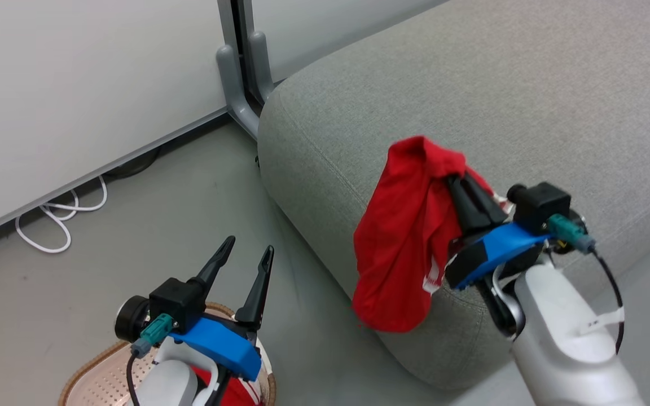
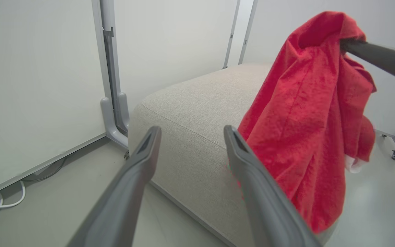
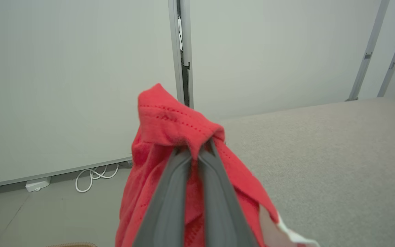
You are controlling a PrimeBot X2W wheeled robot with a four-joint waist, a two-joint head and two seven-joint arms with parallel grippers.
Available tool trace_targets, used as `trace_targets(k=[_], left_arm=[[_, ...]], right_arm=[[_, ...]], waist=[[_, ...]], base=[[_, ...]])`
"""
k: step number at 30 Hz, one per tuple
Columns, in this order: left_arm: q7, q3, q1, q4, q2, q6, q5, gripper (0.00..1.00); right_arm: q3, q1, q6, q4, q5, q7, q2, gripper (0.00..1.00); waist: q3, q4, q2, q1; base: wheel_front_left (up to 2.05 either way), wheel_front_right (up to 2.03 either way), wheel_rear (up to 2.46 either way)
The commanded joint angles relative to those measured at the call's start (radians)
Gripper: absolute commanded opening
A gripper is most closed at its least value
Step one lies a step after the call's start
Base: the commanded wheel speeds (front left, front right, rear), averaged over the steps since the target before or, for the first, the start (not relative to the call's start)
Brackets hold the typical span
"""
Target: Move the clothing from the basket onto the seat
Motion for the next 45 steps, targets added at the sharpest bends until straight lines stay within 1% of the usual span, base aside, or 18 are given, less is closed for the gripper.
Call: trace_targets(k=[1, 5, 7, 13, 18, 20, 23, 27, 32, 40, 45], left_arm=[[-0.003, 0.002, -0.022, -0.007, 0.009, -0.002, 0.004, 1.00], [-0.003, -0.013, -0.056, -0.025, 0.028, -0.002, 0.013, 1.00], [-0.003, -0.017, -0.074, -0.037, 0.038, -0.002, 0.020, 1.00], [-0.003, -0.025, -0.133, -0.078, 0.078, -0.002, 0.035, 1.00], [-0.003, -0.032, -0.185, -0.116, 0.119, -0.002, 0.054, 1.00], [-0.003, -0.038, -0.206, -0.132, 0.137, -0.002, 0.060, 1.00], [-0.003, -0.043, -0.239, -0.156, 0.164, -0.002, 0.071, 1.00], [0.004, -0.041, -0.276, -0.186, 0.194, -0.002, 0.086, 1.00], [0.014, -0.040, -0.308, -0.215, 0.217, 0.002, 0.102, 1.00], [0.021, -0.053, -0.321, -0.226, 0.217, 0.006, 0.103, 1.00], [0.016, -0.059, -0.319, -0.213, 0.214, 0.007, 0.093, 1.00]], right_arm=[[-0.016, -0.034, 0.000, 0.006, -0.010, -0.004, -0.001, 0.00], [-0.104, -0.146, 0.000, 0.032, -0.045, -0.004, -0.001, 0.00], [-0.153, -0.200, 0.000, 0.039, -0.065, -0.004, -0.017, 0.00], [-0.287, -0.362, 0.000, 0.040, -0.087, -0.001, -0.099, 0.00], [-0.386, -0.457, 0.000, 0.048, -0.101, 0.009, -0.171, 0.00], [-0.422, -0.480, 0.000, 0.059, -0.103, 0.008, -0.194, 0.00], [-0.473, -0.510, 0.000, 0.080, -0.097, 0.004, -0.211, 0.00], [-0.529, -0.530, 0.000, 0.114, -0.089, 0.000, -0.203, 0.00], [-0.565, -0.519, 0.000, 0.166, -0.110, -0.003, -0.183, 0.00], [-0.604, -0.489, 0.000, 0.222, -0.138, -0.004, -0.154, 0.00], [-0.618, -0.483, 0.000, 0.232, -0.146, -0.004, -0.157, 0.00]], waist=[[0.024, 0.008, -0.0001, 0.0000], [0.080, 0.031, -0.0001, 0.0000], [0.112, 0.047, -0.0001, 0.0000], [0.223, 0.086, -0.0001, 0.0000], [0.331, 0.112, -0.0001, 0.0000], [0.376, 0.122, -0.0001, 0.0000], [0.439, 0.131, -0.0001, 0.0000], [0.518, 0.130, -0.0001, 0.0000], [0.577, 0.124, -0.0001, 0.0000], [0.599, 0.128, -0.0001, 0.0000], [0.587, 0.136, -0.0001, 0.0000]], base=[[0.00, 0.00, 0.00], [0.00, 0.00, 0.00], [0.00, 0.00, 0.00], [0.00, 0.00, 0.00], [0.00, 0.00, 0.00], [0.00, 0.00, 0.00], [0.00, 0.00, 0.00], [0.00, 0.00, 0.00], [0.00, 0.00, 0.00], [0.00, 0.00, 0.00], [0.00, 0.00, 0.00]])
